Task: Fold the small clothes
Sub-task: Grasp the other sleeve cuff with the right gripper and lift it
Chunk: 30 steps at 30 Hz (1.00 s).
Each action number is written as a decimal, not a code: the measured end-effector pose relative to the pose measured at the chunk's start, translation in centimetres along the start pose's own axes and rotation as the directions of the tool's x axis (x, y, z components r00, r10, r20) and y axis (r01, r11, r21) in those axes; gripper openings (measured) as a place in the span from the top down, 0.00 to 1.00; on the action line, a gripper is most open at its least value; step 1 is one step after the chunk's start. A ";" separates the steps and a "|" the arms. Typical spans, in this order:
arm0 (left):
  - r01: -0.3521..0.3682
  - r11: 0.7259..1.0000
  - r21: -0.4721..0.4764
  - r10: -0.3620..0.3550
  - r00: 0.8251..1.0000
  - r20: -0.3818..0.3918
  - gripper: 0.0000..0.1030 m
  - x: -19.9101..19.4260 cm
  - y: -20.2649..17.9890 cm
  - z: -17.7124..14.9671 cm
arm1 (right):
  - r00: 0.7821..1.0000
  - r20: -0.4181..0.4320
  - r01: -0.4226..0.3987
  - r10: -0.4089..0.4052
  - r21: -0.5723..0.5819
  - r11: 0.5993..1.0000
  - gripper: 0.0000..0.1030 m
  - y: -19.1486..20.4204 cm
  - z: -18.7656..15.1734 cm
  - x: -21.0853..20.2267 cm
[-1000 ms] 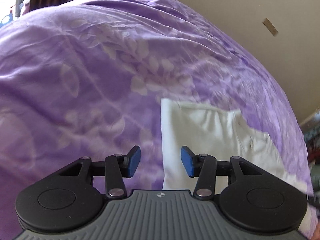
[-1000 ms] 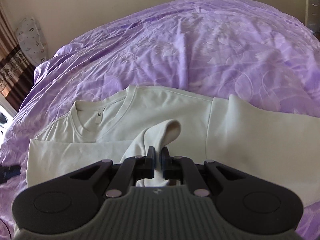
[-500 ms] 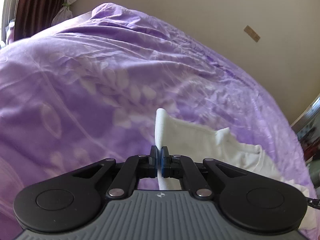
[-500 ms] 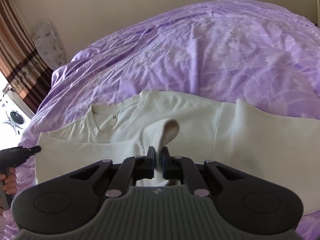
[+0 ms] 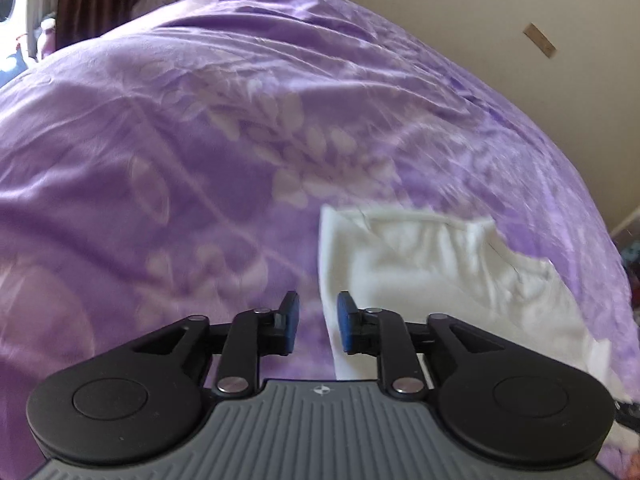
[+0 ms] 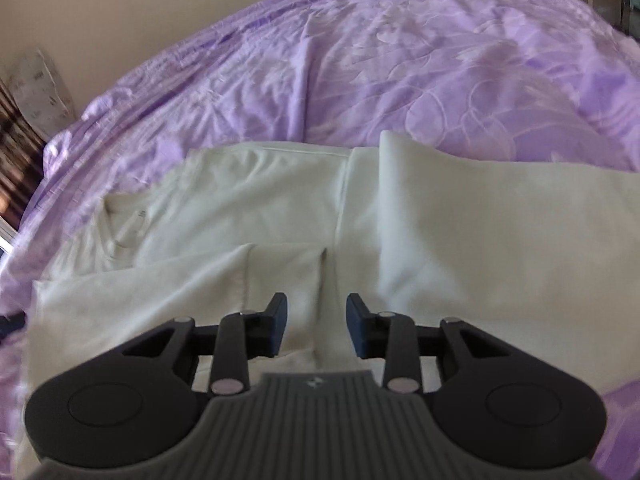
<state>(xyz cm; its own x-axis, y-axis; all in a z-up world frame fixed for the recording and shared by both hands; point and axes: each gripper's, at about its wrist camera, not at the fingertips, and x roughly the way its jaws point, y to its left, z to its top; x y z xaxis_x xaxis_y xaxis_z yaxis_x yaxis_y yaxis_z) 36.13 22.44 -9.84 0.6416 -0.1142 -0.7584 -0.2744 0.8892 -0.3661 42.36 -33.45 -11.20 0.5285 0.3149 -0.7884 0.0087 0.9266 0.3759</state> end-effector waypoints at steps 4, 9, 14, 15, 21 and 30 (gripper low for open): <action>0.045 0.999 0.016 -0.044 0.997 -0.058 0.75 -1.6 -0.5 -2.4 | 0.999 -0.028 -0.040 0.041 0.031 0.999 0.71 0.2 -0.6 0.2; -0.015 0.994 0.111 0.026 0.994 -0.105 0.74 -1.5 -1.2 -5.3 | 0.998 -0.058 -0.005 0.006 0.025 1.000 0.68 1.0 -1.6 1.2; -0.116 0.960 0.254 0.149 0.982 -0.114 0.71 -0.5 -2.1 -7.0 | 0.985 -0.092 0.130 -0.147 -0.171 0.977 0.73 2.3 -3.5 2.4; -0.132 0.954 0.269 0.170 0.978 -0.121 0.71 -0.3 -2.1 -7.2 | 0.982 -0.090 0.146 -0.168 -0.217 0.965 0.73 2.7 -3.9 2.5; -0.263 0.892 0.368 0.332 0.934 -0.136 0.72 -0.8 -2.8 -7.8 | 0.964 -0.090 0.204 -0.252 -0.359 0.911 0.73 4.3 -5.0 2.6; -0.219 0.933 0.286 0.252 0.964 -0.083 0.72 -5.9 -1.7 -6.8 | 0.988 -0.009 0.150 -0.155 -0.192 0.970 0.68 -0.2 -3.0 -6.4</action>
<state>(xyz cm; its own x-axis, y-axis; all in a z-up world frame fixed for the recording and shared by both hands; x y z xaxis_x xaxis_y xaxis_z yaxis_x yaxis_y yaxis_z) 27.91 18.54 -8.38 0.4895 0.0773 -0.8686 -0.1921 0.9811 -0.0209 36.42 -35.07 -7.67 0.5130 0.1694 -0.8415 -0.0747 0.9854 0.1528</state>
